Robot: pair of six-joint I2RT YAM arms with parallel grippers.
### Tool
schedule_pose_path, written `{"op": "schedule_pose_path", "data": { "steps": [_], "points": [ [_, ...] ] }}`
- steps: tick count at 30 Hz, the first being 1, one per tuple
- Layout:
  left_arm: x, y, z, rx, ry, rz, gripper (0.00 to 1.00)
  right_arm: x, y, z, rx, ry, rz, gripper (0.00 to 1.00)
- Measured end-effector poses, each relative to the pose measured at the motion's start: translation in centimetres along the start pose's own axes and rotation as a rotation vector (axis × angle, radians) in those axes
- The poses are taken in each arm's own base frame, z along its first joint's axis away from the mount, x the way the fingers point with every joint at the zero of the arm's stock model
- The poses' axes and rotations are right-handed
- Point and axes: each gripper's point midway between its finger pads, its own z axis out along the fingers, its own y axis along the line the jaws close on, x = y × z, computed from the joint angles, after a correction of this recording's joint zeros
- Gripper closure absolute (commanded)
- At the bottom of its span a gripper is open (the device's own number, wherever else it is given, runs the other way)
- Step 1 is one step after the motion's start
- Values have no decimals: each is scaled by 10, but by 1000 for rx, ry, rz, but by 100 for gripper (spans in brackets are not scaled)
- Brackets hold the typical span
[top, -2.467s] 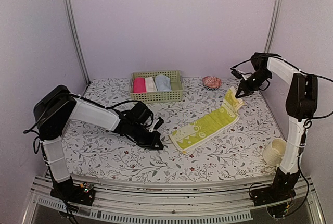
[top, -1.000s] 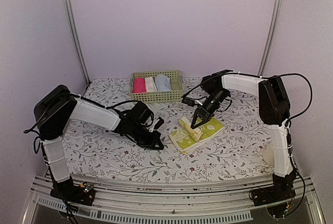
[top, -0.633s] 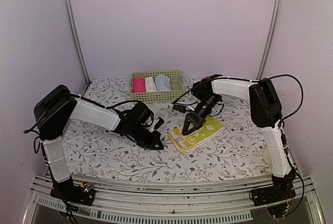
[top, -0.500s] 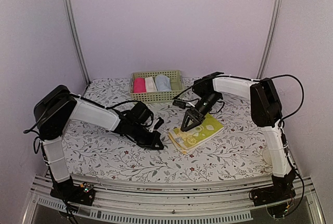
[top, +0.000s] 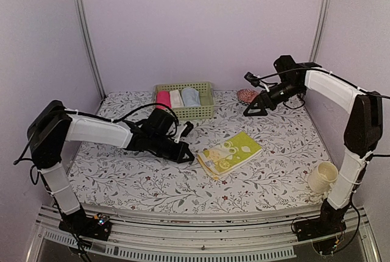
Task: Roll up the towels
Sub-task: Rotate the towel at the center of the board.
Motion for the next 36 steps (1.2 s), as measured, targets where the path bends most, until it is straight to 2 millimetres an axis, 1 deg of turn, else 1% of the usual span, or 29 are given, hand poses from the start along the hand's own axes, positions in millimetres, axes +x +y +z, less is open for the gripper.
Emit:
{"op": "schedule_pose_path", "data": {
  "steps": [1,2,3,4,5,7,9,10,12,14,16,17,18,19,21,22,24,26,27,28,30,31,33,35,36],
  "points": [
    [-8,-5,-1,6,-18,19,89,2,1,-1,9,-5,-9,1],
    [-17,-11,-3,15,-40,44,77,4,1,-1,22,-12,-22,1],
    [-27,-19,-4,26,-65,72,58,6,0,0,31,-18,-30,1],
    [-34,-26,-6,34,-84,104,12,7,-1,0,37,-23,-35,1],
    [-41,-34,-8,40,-106,123,3,8,-1,0,41,-29,-42,1],
    [-53,-54,-14,48,-152,181,1,7,-1,-4,58,-45,-64,1],
    [-63,-70,-22,43,-195,224,2,-3,-2,-16,114,-80,-105,1],
    [-71,-76,-27,35,-219,239,2,-10,-3,-26,167,-110,-132,1],
    [-87,-89,-37,29,-269,273,1,-24,-3,-53,295,-182,-179,1],
    [-100,-96,-45,24,-308,302,1,-36,-3,-79,411,-250,-208,0],
    [-108,-97,-50,7,-344,324,1,-46,-6,-90,469,-287,-241,8],
    [-110,-96,-50,-1,-356,332,1,-50,-11,-89,478,-297,-260,14],
    [-112,-94,-50,-11,-371,340,1,-50,-16,-85,476,-294,-270,21],
    [-112,-93,-49,-17,-380,347,1,-48,-23,-75,459,-280,-275,27],
    [-114,-90,-48,-33,-400,350,1,-35,-41,-47,406,-227,-257,50],
    [-117,-87,-46,-49,-415,343,2,-23,-52,-25,359,-180,-222,56],
    [-120,-79,-42,-85,-434,315,2,-2,-70,7,302,-103,-176,64],
    [-121,-62,-34,-148,-438,250,1,25,-83,36,251,-23,-132,68],
    [-120,-51,-25,-182,-424,217,1,40,-87,49,229,19,-108,69],
    [-120,-41,-15,-219,-402,191,2,52,-89,59,210,57,-92,71],
    [-116,-24,3,-280,-379,162,2,71,-93,74,191,113,-67,71],
    [-109,-15,10,-306,-366,156,1,79,-96,79,187,138,-58,71],
    [-87,0,18,-323,-345,156,2,92,-97,87,176,176,-41,73],
    [-62,10,25,-323,-321,160,1,100,-100,92,179,204,-35,74],
    [-55,11,27,-318,-308,159,2,104,-100,93,181,214,-34,74]
  ]
}}
